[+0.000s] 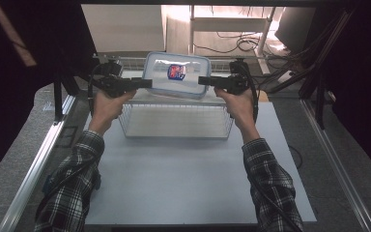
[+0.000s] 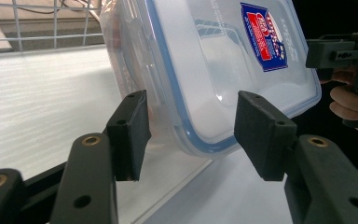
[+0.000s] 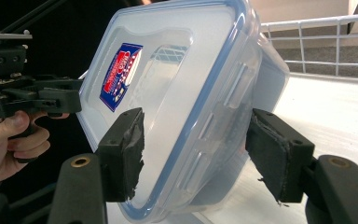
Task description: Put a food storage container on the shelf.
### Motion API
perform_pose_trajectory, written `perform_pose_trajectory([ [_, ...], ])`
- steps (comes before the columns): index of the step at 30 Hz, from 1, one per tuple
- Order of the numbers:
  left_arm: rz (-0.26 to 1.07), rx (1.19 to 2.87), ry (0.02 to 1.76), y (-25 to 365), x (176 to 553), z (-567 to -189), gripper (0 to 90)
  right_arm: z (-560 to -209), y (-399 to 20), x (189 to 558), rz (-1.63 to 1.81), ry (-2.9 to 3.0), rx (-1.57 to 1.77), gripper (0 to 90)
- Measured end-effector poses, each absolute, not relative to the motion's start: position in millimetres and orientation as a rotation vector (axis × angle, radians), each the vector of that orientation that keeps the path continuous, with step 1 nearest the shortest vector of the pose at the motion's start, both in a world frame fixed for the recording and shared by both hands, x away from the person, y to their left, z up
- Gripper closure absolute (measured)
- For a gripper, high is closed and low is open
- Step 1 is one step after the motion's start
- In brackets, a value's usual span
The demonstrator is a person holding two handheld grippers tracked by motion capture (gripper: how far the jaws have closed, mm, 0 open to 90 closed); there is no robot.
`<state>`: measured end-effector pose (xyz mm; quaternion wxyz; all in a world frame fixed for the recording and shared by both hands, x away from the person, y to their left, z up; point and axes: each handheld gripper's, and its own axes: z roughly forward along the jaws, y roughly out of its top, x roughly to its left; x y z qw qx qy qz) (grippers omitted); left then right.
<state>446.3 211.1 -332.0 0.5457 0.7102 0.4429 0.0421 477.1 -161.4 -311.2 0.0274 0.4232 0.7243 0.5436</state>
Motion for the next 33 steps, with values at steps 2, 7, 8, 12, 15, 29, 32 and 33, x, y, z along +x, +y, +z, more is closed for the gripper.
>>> perform_pose_trajectory([
  [2,0.116,1.683,1.061,210.0,446.6,-330.5,44.7,-310.1,-159.8,476.0,1.64,2.22,1.291,34.5],
  [7,0.192,1.685,1.089,205.0,445.0,-324.7,42.7,-305.4,-153.8,472.2,1.538,2.199,1.253,33.3],
  [8,0.202,1.68,1.095,204.1,444.7,-323.8,42.7,-305.1,-152.9,471.7,1.53,2.199,1.246,34.4],
  [12,0.224,1.678,1.123,202.7,445.1,-319.5,42.4,-303.8,-150.2,469.7,1.491,2.173,1.224,39.4],
  [15,0.245,1.696,1.123,201.3,443.2,-316.9,43.9,-303.1,-149.1,469.7,1.497,2.18,1.223,44.0],
  [29,0.239,1.714,1.119,204.9,432.3,-315.5,46.7,-300.2,-147.6,462.5,1.485,2.213,1.237,48.0],
  [32,0.243,1.721,1.116,204.5,431.8,-315.0,46.7,-299.6,-147.3,460.7,1.476,2.216,1.233,48.0],
  [33,0.243,1.718,1.115,204.6,432.2,-315.3,46.6,-299.4,-147.1,460.3,1.474,2.216,1.237,48.0],
])
